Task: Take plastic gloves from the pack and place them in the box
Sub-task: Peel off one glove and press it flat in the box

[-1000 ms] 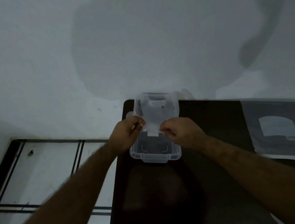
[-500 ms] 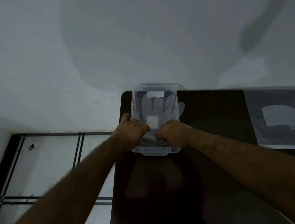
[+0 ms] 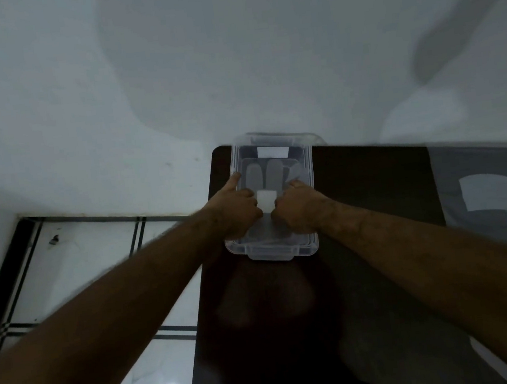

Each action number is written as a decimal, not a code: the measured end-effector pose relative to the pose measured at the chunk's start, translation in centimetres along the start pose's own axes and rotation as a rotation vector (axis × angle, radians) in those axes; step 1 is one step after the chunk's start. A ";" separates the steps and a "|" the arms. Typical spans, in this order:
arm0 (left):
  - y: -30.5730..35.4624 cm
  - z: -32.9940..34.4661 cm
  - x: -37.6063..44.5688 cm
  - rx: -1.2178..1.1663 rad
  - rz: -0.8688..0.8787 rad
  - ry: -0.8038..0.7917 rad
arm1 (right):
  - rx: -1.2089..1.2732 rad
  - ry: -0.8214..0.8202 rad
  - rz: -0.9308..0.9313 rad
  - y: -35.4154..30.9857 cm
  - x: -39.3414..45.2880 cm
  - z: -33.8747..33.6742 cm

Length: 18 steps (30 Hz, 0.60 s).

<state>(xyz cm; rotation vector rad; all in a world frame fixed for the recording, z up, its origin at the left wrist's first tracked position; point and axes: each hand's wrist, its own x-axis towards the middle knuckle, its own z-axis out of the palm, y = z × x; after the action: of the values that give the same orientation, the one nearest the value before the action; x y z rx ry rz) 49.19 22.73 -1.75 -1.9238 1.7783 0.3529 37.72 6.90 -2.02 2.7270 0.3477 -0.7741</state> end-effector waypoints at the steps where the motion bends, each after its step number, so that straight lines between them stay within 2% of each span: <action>1: 0.2 -0.3 0.2 0.009 -0.017 -0.040 | -0.006 -0.026 0.005 -0.2 0.3 -0.1; 6: 0.7 -1.0 0.7 0.109 -0.094 -0.082 | 0.248 -0.108 0.073 -0.2 1.7 -0.1; 12: 0.6 -0.1 1.7 0.092 -0.071 -0.052 | 0.084 -0.009 0.025 0.2 1.4 0.3; 16: 0.9 -0.1 1.7 0.094 -0.086 -0.097 | 0.086 -0.023 0.013 0.6 1.3 0.1; 18: 0.6 -0.2 2.0 0.089 -0.090 -0.063 | 0.118 -0.019 0.040 0.9 1.4 0.1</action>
<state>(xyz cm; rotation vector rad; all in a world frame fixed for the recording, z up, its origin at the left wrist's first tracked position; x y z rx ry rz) 48.77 20.90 -2.64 -1.9019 1.6338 0.2954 39.10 6.23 -2.62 2.8243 0.2504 -0.8345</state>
